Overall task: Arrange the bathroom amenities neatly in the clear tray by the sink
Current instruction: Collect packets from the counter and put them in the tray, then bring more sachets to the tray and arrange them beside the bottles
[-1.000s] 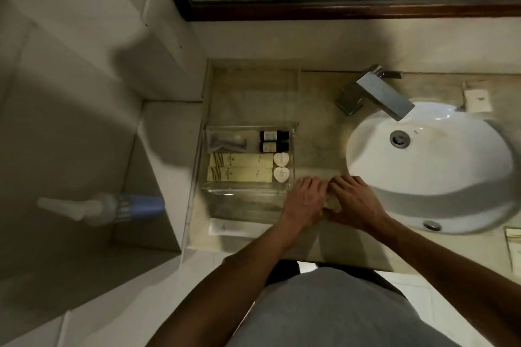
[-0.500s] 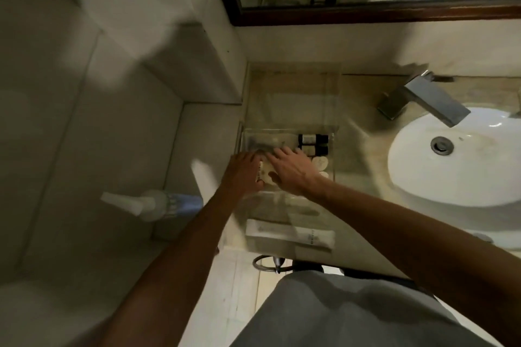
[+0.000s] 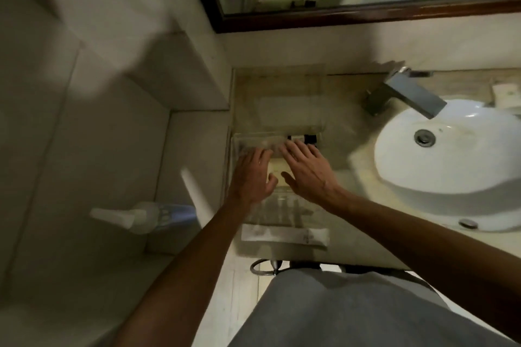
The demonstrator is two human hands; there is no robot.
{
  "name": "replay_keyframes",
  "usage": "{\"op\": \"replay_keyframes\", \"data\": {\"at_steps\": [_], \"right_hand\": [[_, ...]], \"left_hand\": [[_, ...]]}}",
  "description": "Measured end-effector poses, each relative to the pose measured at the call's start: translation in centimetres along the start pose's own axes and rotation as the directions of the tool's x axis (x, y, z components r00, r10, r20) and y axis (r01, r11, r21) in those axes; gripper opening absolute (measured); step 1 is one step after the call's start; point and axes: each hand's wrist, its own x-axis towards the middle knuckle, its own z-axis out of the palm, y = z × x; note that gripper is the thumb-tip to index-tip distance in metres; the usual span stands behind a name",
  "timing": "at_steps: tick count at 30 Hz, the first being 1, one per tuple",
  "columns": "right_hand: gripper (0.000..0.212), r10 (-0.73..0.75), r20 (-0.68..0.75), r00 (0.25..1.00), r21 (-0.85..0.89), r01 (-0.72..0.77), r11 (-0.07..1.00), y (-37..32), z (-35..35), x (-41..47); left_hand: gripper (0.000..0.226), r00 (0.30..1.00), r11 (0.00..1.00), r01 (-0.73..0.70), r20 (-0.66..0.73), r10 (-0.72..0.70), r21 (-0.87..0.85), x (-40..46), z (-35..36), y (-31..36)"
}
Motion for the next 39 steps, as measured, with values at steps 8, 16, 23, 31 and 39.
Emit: {"op": "replay_keyframes", "data": {"at_steps": [8,16,23,31,39], "right_hand": [[0.063,0.488,-0.212,0.847,0.25,-0.436,0.865,15.9,-3.6,-13.8],[0.061,0.783,-0.197,0.589,0.252,-0.742,0.621,34.4,-6.5,-33.9],[0.061,0.851,-0.183,0.492,0.257,-0.812,0.524,46.1,-7.0,-45.0],[0.035,0.876,-0.124,0.465,0.294,-0.826,0.48,50.7,-5.3,-50.6],[0.033,0.685,0.006,0.729,0.225,-0.668,0.709,43.1,0.4,-45.7]], "left_hand": [[0.059,0.921,0.912,-0.372,0.053,0.386,-0.173,7.1,3.0,19.7],[0.059,0.74,0.732,-0.64,0.069,0.669,-0.233,12.2,8.2,45.8],[0.063,0.689,0.705,-0.688,0.151,0.709,-0.173,15.0,12.5,62.6],[0.054,0.558,0.599,-0.783,0.235,0.795,-0.166,17.3,13.9,67.7],[0.056,0.135,0.251,-0.955,0.516,0.846,-0.161,15.5,16.0,61.2]]}}
